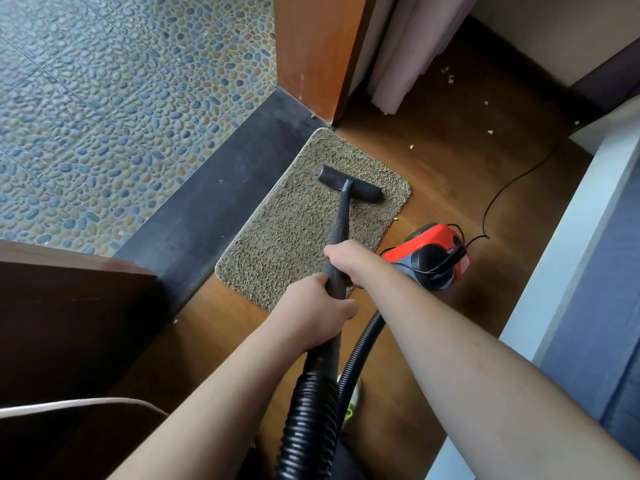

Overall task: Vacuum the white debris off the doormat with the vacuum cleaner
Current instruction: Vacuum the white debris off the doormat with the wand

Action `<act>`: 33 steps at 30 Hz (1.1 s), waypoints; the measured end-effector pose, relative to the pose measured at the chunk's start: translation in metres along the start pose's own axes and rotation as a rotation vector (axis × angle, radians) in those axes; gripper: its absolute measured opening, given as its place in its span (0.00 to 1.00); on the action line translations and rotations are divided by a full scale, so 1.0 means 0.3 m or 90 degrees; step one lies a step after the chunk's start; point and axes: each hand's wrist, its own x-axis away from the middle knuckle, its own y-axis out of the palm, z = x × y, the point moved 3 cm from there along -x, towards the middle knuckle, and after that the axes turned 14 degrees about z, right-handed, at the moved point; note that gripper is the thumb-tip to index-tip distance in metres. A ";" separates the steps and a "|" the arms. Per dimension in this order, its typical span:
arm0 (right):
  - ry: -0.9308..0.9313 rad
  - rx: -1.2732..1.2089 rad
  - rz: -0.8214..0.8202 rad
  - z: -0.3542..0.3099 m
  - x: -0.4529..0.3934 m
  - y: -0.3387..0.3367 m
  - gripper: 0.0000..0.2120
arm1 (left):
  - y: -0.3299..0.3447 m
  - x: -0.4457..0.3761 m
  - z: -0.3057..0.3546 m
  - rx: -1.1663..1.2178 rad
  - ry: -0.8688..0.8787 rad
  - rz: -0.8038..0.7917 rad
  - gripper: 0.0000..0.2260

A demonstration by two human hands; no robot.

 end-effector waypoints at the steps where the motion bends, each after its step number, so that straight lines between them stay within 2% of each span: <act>1: -0.007 0.012 -0.002 -0.011 -0.004 -0.013 0.16 | -0.004 -0.004 0.015 0.003 0.002 -0.002 0.11; 5: -0.009 0.019 -0.028 -0.049 -0.005 -0.064 0.09 | -0.026 -0.018 0.082 -0.001 0.007 -0.003 0.08; 15: -0.014 0.080 -0.059 -0.076 -0.049 -0.119 0.07 | -0.034 -0.003 0.203 -0.054 0.041 -0.022 0.08; 19: -0.011 0.110 -0.059 -0.078 -0.057 -0.130 0.08 | -0.039 0.006 0.220 -0.067 0.054 -0.015 0.15; 23: -0.008 0.114 -0.053 -0.067 -0.037 -0.124 0.08 | -0.033 0.017 0.201 -0.051 0.048 -0.018 0.14; 28: -0.007 0.109 -0.039 -0.016 -0.035 -0.061 0.13 | 0.010 0.024 0.104 -0.024 -0.005 0.000 0.14; 33: -0.010 0.126 -0.019 0.031 -0.017 -0.003 0.18 | 0.038 0.041 0.008 -0.001 -0.011 0.008 0.12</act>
